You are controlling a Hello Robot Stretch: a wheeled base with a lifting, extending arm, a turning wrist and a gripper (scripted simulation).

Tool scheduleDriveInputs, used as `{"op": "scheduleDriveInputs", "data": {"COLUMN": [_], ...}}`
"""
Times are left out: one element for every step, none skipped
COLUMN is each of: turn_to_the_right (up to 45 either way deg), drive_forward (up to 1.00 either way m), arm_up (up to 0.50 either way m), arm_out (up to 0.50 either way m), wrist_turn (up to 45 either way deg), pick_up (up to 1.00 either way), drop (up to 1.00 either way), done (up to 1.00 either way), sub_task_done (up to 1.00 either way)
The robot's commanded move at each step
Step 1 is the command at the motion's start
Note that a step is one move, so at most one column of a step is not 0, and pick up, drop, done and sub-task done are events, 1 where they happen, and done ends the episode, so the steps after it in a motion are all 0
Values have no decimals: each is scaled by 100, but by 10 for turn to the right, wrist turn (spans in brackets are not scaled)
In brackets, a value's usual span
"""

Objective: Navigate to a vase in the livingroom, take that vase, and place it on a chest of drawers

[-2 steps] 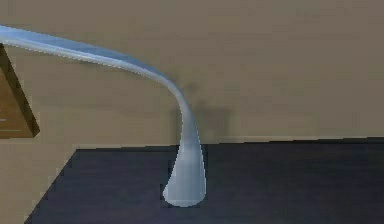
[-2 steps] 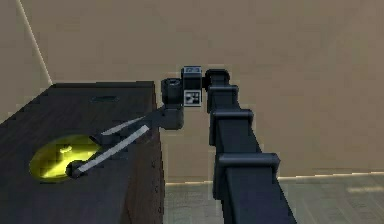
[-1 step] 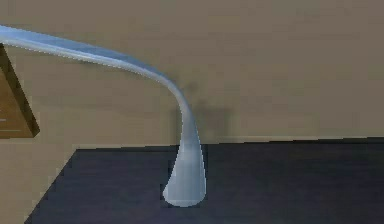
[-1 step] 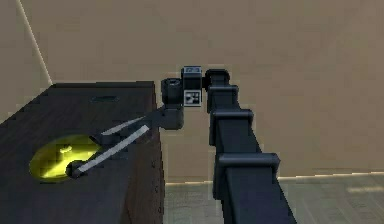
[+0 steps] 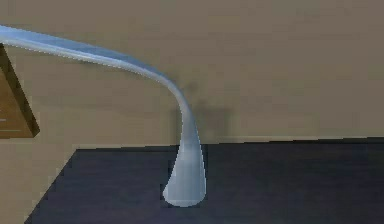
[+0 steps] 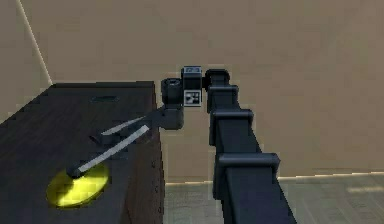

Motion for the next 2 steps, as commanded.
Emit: {"op": "scheduleDriveInputs", "data": {"turn_to_the_right": [0,0], "drive_forward": [0,0], "arm_up": [0,0], "arm_out": [-10,0], "wrist_turn": [0,0], "pick_up": [0,0], "drop": [0,0], "done": [0,100], "sub_task_done": [0,0]}}
